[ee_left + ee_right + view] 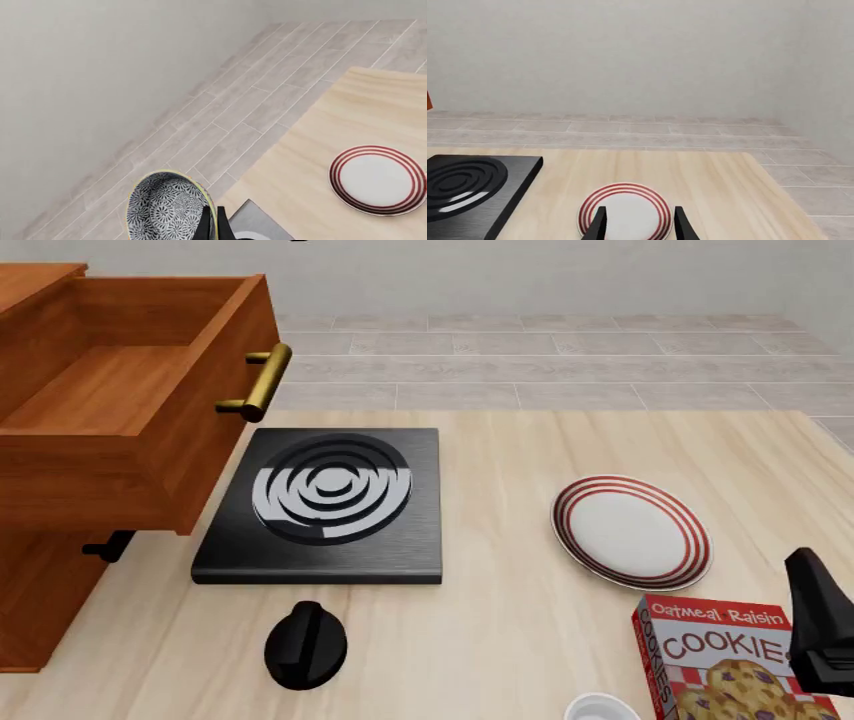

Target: Pick the akita bowl in the top layer of the wooden cabinet and place it on the plate.

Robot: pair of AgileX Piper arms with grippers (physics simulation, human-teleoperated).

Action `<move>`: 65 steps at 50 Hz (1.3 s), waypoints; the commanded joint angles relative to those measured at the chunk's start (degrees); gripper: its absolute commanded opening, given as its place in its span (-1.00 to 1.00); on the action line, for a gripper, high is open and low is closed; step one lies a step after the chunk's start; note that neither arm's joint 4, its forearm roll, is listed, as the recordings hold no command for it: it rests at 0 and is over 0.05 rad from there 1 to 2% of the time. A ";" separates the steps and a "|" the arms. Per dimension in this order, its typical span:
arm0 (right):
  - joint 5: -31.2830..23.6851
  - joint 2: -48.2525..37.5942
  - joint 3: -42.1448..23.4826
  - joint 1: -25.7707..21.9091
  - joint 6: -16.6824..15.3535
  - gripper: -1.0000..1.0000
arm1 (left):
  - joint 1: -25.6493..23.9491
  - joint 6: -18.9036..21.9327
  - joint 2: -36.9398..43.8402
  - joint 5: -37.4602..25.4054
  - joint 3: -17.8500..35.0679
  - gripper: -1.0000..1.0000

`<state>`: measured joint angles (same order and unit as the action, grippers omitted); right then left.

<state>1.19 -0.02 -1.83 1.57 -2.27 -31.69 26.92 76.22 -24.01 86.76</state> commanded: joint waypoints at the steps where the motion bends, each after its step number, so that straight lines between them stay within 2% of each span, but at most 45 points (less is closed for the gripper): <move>1: 0.01 0.00 -0.05 -0.29 -0.13 1.00 | -1.00 2.09 0.15 2.81 -0.99 -1.00; 19: 0.21 0.00 0.14 -0.35 -0.48 1.00 | -4.11 2.30 2.49 3.62 -0.33 -1.00; 40: 0.28 0.00 0.14 -0.58 -0.95 1.00 | -6.95 5.50 4.60 7.99 -3.56 -1.00; 65: 0.40 0.00 0.15 -0.26 -0.93 1.00 | -11.20 8.02 7.83 10.16 -3.93 -1.00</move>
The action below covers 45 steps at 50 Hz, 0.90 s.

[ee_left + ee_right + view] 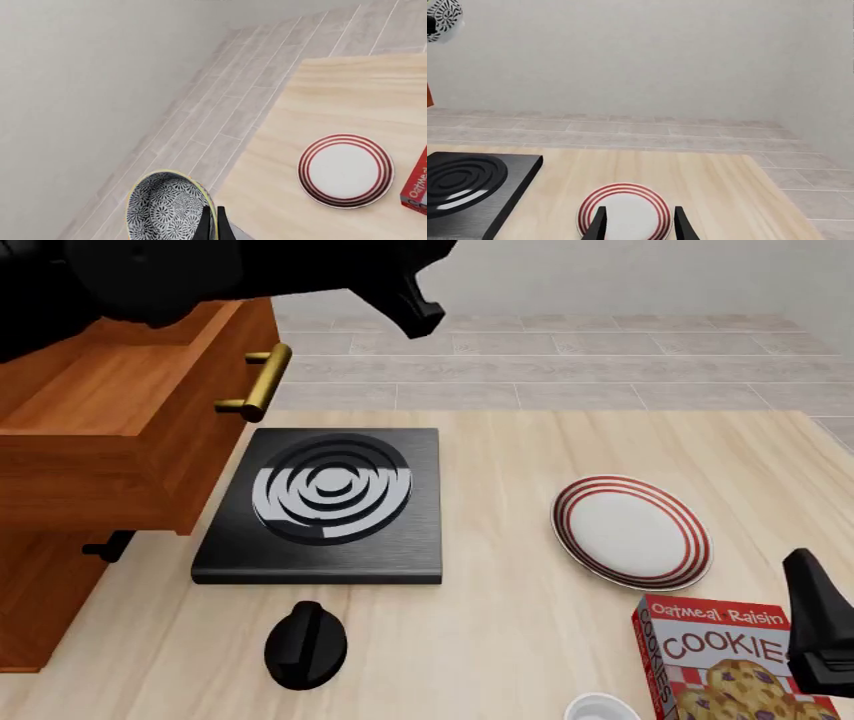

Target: Pick the akita bowl in the top layer of the wooden cabinet and place it on the plate.

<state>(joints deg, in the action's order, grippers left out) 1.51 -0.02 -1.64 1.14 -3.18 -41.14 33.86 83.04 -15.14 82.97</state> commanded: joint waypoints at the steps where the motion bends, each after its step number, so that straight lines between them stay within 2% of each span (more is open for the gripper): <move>1: 0.11 0.00 -0.04 0.26 -0.01 1.00 | -1.89 1.16 1.14 1.39 -0.18 -1.00; 34: 0.38 0.01 -0.21 0.64 -0.10 1.00 | -5.87 4.64 5.87 4.33 0.09 -1.00; 45: 0.52 0.01 -0.22 0.73 -0.15 1.00 | -7.28 4.55 8.42 4.20 1.50 -1.00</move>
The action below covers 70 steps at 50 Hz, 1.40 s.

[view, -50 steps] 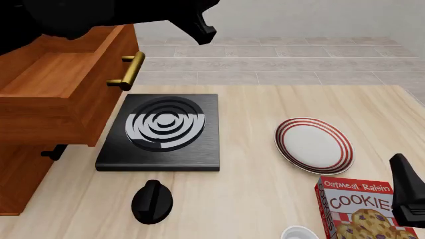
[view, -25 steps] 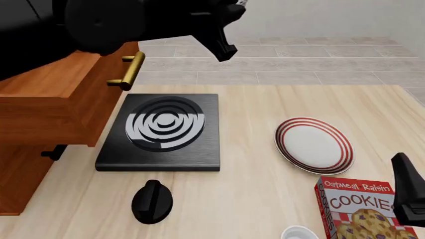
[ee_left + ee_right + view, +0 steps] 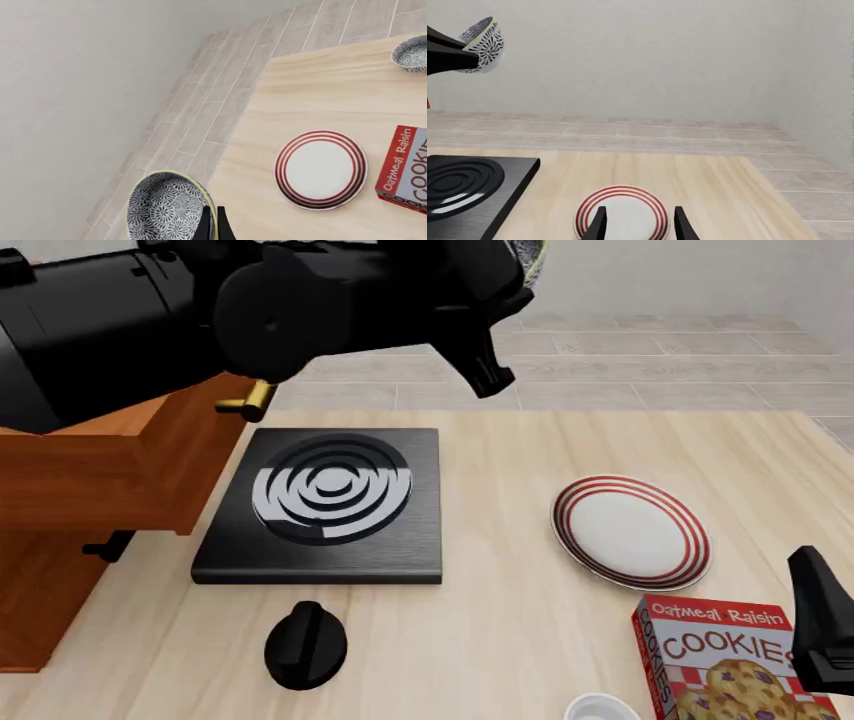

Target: Pick the akita bowl in the top layer of the wooden cabinet and place it on the plate.

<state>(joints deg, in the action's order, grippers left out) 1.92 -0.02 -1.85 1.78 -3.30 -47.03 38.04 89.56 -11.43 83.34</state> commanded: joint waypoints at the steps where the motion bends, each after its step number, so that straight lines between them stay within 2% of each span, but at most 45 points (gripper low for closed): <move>1: 0.11 0.00 -0.01 0.08 -0.05 1.00 | -1.68 0.32 2.17 0.47 1.30 -1.00; 3: 0.15 0.00 -0.03 0.04 -0.06 1.00 | -1.72 -1.11 2.94 -0.45 2.44 -1.00; 18: 0.30 0.00 -0.03 -0.11 -0.52 1.00 | -3.62 -2.22 5.91 -1.64 4.48 -1.00; 28: 0.36 0.00 -0.08 -0.09 -0.62 1.00 | -4.79 -4.88 8.53 -4.94 7.95 -1.00; 30: 0.36 0.00 -0.10 -0.08 -0.63 1.00 | -5.46 -6.43 9.40 -6.69 9.63 -1.00; 36: 0.40 0.00 -0.11 -0.06 -0.65 1.00 | -5.58 -6.15 9.77 -6.60 9.87 -1.00; 49: 0.43 0.00 -0.12 0.05 -0.72 1.00 | -6.19 -8.42 12.57 -9.20 13.38 -1.00; 59: 0.47 0.00 -0.16 0.09 -0.71 1.00 | -7.09 -12.46 15.98 -13.68 18.91 -1.00; 70: 0.40 0.00 -0.14 0.39 -0.48 1.00 | -7.20 -14.59 18.18 -16.27 22.42 -1.00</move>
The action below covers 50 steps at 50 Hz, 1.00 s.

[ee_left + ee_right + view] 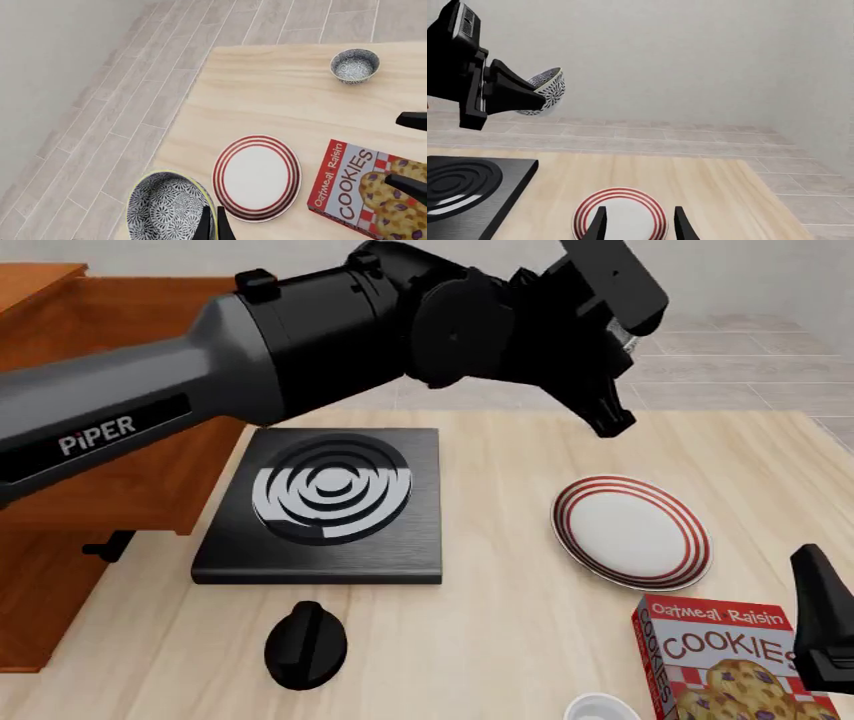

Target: Pick the akita bowl in the top layer of the wooden cabinet and place it on the plate.

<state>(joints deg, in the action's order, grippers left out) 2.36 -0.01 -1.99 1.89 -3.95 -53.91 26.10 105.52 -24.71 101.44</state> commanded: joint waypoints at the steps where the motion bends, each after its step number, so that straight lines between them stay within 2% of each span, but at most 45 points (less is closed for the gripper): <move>1: -0.02 0.00 -0.03 0.15 0.11 1.00 | -0.47 -2.72 2.46 -3.16 4.65 -1.00; 8: 0.02 0.00 -0.06 0.07 0.06 1.00 | 0.24 -4.64 4.49 -5.16 7.16 -1.00; 16: 0.05 0.00 0.00 0.01 -0.01 1.00 | 0.21 -5.38 5.54 -5.36 7.51 -1.00; 20: 0.06 0.00 0.02 0.00 0.02 1.00 | 0.06 -7.56 7.95 -7.51 10.31 -1.00; 50: 0.08 0.00 0.06 0.11 0.15 1.00 | -0.71 -10.93 14.88 -9.47 14.63 -1.00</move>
<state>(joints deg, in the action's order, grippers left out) 2.44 -0.01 -1.94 1.93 -3.86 -54.26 16.33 118.76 -33.58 114.42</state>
